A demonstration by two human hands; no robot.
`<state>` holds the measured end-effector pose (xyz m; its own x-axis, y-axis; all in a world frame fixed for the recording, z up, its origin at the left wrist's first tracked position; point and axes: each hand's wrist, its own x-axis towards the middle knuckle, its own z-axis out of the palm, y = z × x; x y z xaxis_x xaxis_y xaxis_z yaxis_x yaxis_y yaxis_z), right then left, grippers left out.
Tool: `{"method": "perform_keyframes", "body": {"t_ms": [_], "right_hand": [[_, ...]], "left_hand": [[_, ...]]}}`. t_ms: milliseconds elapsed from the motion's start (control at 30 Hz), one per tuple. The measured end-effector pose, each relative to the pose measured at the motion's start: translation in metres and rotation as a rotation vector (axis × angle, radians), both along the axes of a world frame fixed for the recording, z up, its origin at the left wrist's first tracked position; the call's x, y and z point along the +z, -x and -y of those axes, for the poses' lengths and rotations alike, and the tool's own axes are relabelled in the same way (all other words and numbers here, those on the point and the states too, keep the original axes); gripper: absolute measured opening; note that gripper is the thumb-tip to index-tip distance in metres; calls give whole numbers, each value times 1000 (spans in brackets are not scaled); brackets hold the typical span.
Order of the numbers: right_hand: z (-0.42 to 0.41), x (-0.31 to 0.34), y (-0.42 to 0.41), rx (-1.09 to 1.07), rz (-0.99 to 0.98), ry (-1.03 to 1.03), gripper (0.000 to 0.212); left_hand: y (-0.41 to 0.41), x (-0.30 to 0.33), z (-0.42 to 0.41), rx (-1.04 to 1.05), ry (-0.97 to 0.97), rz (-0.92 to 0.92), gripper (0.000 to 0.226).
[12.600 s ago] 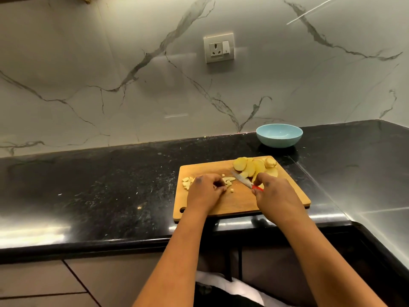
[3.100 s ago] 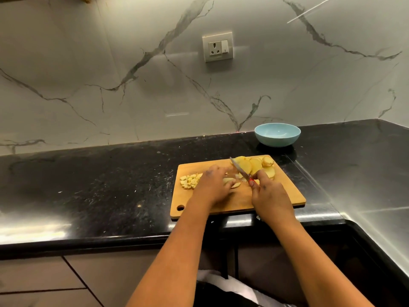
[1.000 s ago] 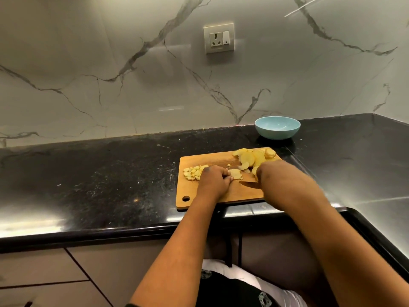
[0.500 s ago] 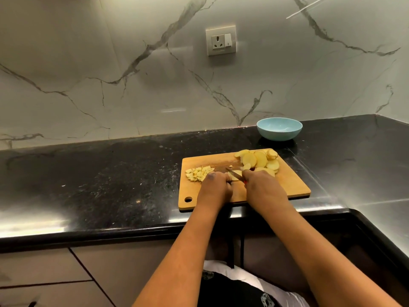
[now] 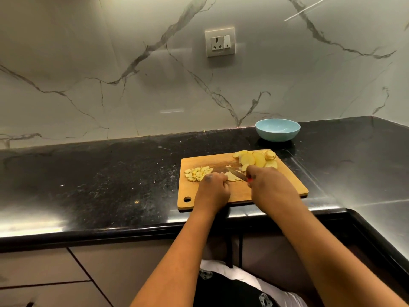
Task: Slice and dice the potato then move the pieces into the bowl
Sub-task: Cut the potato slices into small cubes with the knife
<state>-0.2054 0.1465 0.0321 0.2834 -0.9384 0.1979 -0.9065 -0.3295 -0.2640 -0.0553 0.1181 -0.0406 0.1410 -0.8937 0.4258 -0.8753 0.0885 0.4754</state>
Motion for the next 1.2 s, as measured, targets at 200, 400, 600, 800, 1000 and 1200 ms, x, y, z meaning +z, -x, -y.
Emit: {"method": "perform_keyframes", "body": {"t_ms": [200, 400, 600, 800, 1000, 1200], "right_hand": [[0, -27, -21, 26, -26, 84, 20], [-6, -10, -8, 50, -115, -19, 25], [-1, 13, 27, 47, -123, -160, 29], [33, -23, 18, 34, 332, 76, 14], [61, -66, 4, 100, 432, 303, 6], [67, -78, 4, 179, 500, 408, 8]], "left_hand": [[2, 6, 0, 10, -37, 14, 28], [0, 2, 2, 11, -27, -5, 26], [-1, -1, -1, 16, 26, -46, 26], [-4, -5, 5, 81, 41, -70, 36], [11, 4, 30, -23, -129, 149, 53], [15, 8, 55, -15, -324, 295, 50]]}}
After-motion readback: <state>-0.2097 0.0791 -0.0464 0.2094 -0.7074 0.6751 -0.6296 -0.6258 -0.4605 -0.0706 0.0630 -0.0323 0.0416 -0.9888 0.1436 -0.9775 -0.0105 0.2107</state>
